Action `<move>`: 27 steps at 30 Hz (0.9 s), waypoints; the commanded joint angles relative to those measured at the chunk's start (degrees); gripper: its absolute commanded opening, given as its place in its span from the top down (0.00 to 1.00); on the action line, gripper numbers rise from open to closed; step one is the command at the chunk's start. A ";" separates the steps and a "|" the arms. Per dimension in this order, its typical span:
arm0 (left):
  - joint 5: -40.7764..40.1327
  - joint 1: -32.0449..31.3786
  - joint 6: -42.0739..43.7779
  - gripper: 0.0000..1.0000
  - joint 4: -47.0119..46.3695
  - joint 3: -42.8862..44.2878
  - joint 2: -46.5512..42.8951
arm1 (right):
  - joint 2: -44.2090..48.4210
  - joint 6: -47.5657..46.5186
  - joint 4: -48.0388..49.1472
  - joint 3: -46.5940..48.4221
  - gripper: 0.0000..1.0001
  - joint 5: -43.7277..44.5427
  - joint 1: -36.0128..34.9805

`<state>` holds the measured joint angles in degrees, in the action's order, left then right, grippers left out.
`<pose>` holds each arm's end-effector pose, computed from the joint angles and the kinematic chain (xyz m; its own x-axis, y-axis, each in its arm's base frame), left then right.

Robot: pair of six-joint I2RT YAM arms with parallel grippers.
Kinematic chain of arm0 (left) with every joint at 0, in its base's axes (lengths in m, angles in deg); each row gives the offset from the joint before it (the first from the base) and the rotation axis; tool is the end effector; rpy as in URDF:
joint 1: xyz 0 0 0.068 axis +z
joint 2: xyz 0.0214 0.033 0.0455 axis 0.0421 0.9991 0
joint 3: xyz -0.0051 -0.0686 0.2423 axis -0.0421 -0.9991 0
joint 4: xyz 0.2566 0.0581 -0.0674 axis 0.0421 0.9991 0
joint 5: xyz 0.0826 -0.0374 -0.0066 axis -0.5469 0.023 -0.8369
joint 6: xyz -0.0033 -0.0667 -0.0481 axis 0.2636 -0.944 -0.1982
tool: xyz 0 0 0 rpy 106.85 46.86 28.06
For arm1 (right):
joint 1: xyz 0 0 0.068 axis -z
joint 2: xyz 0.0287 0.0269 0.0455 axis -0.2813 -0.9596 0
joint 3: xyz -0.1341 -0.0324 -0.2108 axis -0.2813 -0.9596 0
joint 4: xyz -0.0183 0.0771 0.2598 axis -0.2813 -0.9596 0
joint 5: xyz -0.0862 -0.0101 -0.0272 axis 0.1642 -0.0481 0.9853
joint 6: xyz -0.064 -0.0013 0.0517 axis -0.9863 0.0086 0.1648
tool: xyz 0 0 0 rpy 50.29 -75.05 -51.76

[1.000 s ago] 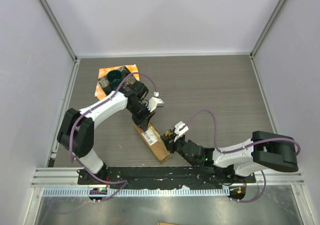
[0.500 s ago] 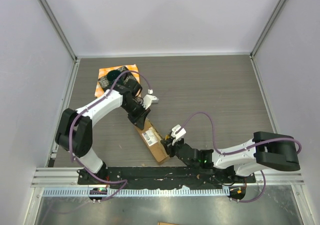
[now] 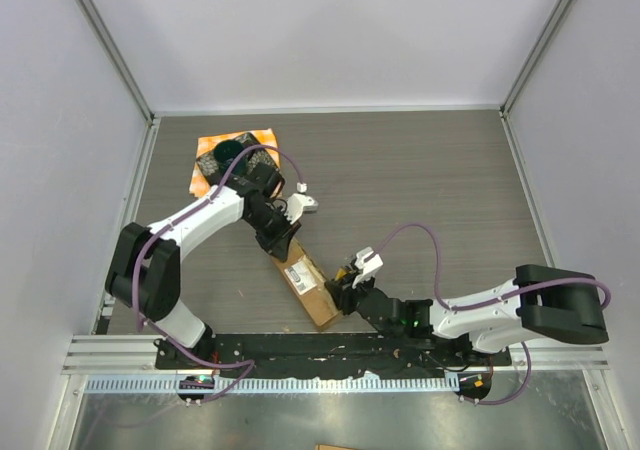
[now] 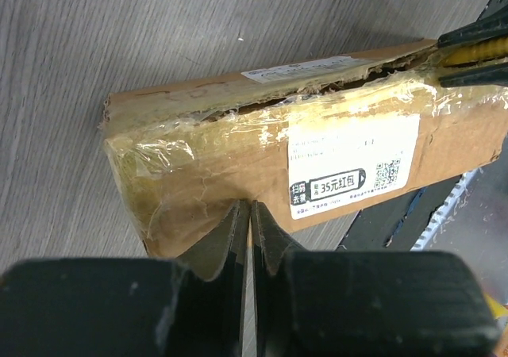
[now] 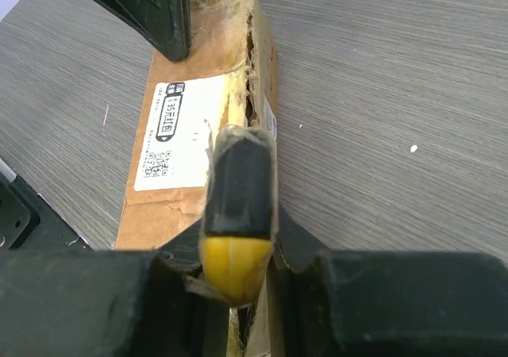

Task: Unpack the express box
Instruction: Cut the express box at the center of the board.

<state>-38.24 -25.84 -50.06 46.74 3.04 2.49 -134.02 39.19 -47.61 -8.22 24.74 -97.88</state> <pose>0.2540 -0.1777 0.1573 -0.6027 0.7090 -0.3661 0.7916 0.4734 -0.3863 0.0845 0.2530 0.1212 -0.3775 0.0723 -0.9232 -0.5487 0.7857 0.2858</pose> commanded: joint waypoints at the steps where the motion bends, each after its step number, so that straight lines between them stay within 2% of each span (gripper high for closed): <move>1: -7.31 -1.90 2.64 0.91 -2.46 -5.12 3.49 | 2.82 5.15 -7.69 -2.40 0.99 1.21 0.76; 7: -10.13 -1.90 4.57 0.91 -3.08 -6.70 4.19 | 5.64 11.74 -12.71 -4.86 0.99 1.56 4.54; 20: -15.14 -4.09 8.79 0.92 -2.81 -10.56 2.87 | 2.65 18.78 -14.82 -5.56 0.99 2.53 6.91; 24: -15.93 -4.27 9.67 0.92 -3.16 -11.27 2.87 | 7.64 12.65 -5.72 -7.68 0.99 1.13 7.45; 27: -15.23 -4.36 9.41 0.92 -3.43 -10.83 3.48 | 9.42 3.95 -2.18 -5.40 0.99 0.69 7.27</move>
<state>-41.11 -29.84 -44.77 41.58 -1.61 -0.42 -126.66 52.90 -50.56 -13.46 22.69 -91.58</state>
